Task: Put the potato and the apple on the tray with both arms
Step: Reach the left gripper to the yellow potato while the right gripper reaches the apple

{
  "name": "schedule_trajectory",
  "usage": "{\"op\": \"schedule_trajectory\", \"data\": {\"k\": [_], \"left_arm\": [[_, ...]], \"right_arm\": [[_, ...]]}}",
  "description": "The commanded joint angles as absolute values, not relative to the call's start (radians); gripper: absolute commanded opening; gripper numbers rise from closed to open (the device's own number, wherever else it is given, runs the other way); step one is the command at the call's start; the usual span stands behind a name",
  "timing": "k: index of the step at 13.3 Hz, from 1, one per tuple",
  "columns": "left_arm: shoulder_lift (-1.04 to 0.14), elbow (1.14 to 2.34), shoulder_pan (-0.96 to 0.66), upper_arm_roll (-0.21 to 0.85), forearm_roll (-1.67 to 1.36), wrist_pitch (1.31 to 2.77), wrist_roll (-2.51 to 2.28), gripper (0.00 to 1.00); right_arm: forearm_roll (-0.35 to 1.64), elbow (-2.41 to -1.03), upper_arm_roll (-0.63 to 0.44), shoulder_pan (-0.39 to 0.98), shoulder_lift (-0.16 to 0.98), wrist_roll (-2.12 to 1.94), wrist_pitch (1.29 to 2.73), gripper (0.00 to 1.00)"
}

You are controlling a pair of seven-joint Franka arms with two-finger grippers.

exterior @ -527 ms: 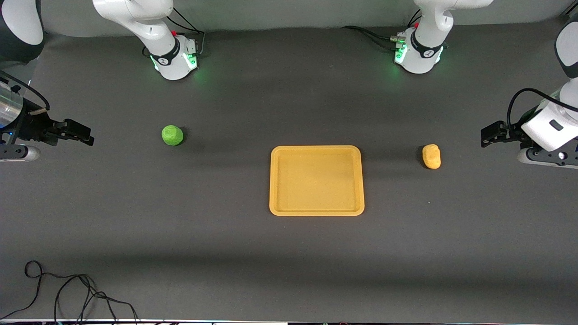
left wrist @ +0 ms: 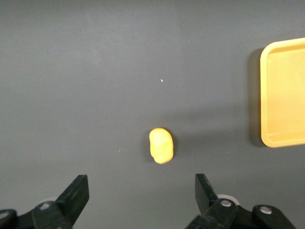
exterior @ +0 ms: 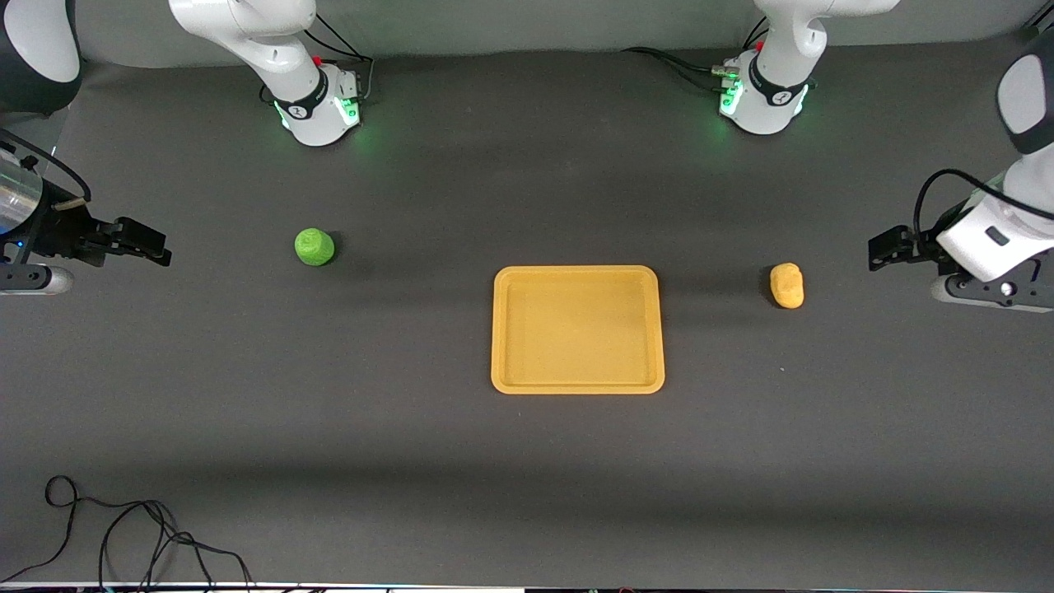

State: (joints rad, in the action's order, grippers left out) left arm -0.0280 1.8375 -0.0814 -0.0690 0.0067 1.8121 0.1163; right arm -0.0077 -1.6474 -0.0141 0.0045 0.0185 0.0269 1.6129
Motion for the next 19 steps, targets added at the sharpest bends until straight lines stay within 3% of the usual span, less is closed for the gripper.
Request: {"op": "schedule_trajectory", "data": {"k": [1,4,7,11,16,17,18,19], "left_arm": [[0.008,2.041,-0.089,-0.071,0.003,1.972,0.106,0.99],[-0.105,2.114,-0.092,-0.069,0.003,2.133,0.120,0.99],[-0.170,2.215,-0.091,-0.069,-0.002,2.216,0.121,0.98],[-0.240,2.276,-0.081,-0.068,-0.023,2.224,0.158,0.98],[-0.301,2.270,-0.052,-0.071,-0.127,2.227,0.354,0.98],[-0.308,2.267,-0.054,-0.071,-0.124,2.239,0.357,0.88],[-0.316,2.267,-0.061,-0.071,-0.124,2.268,0.356,0.69],[-0.331,2.267,-0.066,-0.071,-0.124,2.292,0.356,0.60]], "right_arm": [[-0.008,-1.634,-0.021,0.015,0.031,0.009,1.620,1.00],[0.032,-1.713,-0.021,0.018,-0.014,0.012,1.641,1.00],[0.051,-1.973,-0.025,0.064,-0.194,0.014,1.759,1.00],[0.048,-2.282,-0.023,0.132,-0.420,0.097,1.862,1.00],[0.040,-2.494,-0.028,0.132,-0.618,0.095,1.853,1.00],[0.037,-2.517,-0.028,0.133,-0.641,0.095,1.838,1.00],[0.026,-2.535,-0.028,0.133,-0.661,0.094,1.832,1.00],[0.012,-2.557,-0.028,0.135,-0.682,0.094,1.832,1.00]]}}
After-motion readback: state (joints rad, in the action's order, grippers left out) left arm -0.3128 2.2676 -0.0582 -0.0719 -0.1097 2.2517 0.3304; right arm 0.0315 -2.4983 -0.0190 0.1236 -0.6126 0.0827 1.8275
